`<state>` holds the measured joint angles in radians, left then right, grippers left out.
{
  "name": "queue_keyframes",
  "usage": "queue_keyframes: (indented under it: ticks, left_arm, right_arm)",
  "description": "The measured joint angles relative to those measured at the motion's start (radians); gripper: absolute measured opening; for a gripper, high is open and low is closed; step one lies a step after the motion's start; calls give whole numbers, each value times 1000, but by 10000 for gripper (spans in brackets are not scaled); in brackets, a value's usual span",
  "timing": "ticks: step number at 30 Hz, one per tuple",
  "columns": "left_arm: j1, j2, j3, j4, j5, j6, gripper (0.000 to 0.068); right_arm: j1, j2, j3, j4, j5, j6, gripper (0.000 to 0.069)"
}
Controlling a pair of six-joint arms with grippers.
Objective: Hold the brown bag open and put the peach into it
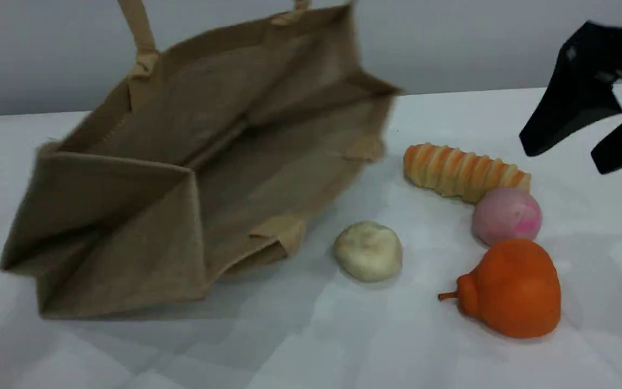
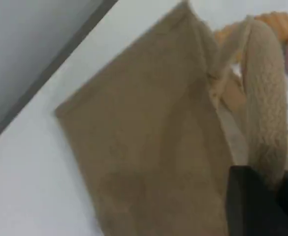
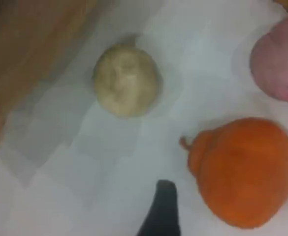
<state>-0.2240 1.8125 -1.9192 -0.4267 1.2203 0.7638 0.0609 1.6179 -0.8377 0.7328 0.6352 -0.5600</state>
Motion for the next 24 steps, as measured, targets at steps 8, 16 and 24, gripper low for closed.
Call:
queue_keyframes:
  ticks: [8,16,24]
  left_arm:
    - [0,0,0,-49,0,66,95]
    - [0,0,0,-49,0,65,95]
    - [0,0,1,-49,0,63,95]
  right_arm:
    - [0,101,-51,0,-37,1,589]
    - [0,240,-132,-20,-74,1,589]
    - [0,374,-209,-30,-93,1,589]
